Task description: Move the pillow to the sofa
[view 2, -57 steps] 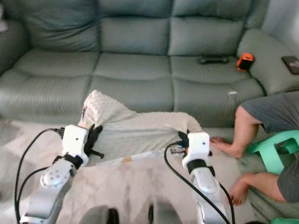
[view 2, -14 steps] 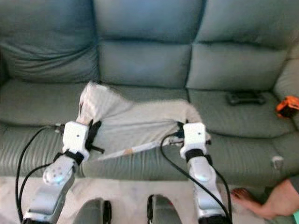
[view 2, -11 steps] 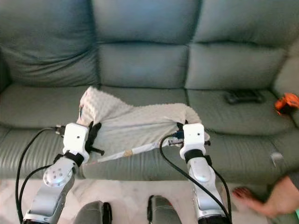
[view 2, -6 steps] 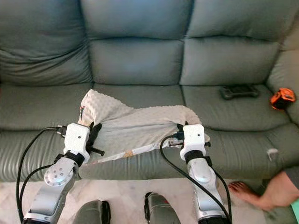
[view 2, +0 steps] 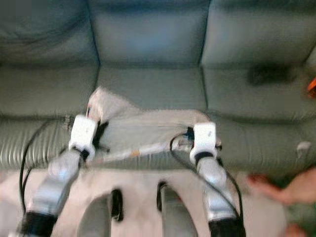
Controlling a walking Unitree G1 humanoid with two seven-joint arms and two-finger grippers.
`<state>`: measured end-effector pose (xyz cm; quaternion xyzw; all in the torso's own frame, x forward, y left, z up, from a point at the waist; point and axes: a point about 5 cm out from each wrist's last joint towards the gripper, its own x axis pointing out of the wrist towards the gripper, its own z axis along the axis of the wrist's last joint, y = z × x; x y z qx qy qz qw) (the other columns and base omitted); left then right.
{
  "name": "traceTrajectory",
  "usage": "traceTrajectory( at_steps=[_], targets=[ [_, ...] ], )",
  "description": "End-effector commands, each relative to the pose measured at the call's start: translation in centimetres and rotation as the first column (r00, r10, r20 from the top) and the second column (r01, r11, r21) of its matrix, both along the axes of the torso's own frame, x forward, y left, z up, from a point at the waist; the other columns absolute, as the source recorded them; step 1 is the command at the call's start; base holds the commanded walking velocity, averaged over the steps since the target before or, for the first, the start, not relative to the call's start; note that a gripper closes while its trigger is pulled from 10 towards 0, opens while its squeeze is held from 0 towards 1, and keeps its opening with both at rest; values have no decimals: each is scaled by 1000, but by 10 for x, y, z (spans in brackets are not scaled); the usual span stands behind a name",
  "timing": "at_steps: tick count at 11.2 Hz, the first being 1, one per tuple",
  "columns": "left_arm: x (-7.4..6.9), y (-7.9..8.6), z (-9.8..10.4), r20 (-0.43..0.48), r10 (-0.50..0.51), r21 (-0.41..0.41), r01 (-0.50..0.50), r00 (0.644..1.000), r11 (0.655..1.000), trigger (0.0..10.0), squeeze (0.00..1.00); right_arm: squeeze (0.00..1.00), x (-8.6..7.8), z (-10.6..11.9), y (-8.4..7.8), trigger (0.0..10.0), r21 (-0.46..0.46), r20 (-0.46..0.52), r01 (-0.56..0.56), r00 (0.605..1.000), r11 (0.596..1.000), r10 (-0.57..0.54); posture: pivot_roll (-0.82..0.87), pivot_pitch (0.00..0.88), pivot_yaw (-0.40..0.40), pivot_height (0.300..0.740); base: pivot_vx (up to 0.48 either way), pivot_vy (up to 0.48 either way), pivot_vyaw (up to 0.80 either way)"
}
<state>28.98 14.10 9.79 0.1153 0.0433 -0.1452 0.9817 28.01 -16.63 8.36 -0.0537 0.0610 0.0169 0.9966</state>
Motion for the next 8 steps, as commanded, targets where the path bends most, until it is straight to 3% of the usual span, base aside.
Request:
traceTrajectory(
  at_steps=[1, 4, 8],
  targets=[
    [0, 28, -8, -29, 123, 41, -122, 992, 992, 10000, 0, 0, -2, -2, -28, 10000, -16, -29, 108, 994, 994, -109, -54, 531, 43, 740, 0, 0, 0],
    [14, 19, -2, -6, 169, 25, -169, 986, 985, 10000, 0, 0, 13, 5, -31, 10000, 7, -21, 83, 996, 997, -83, -42, 593, 43, 740, 0, 0, 0],
    [18, 20, -1, 12, 192, 16, -192, 981, 981, 10000, 0, 0, 9, 8, -7, 10000, 33, 8, -13, 1000, 999, 13, -59, 575, 20, 705, 0, 0, 0]
  ],
)
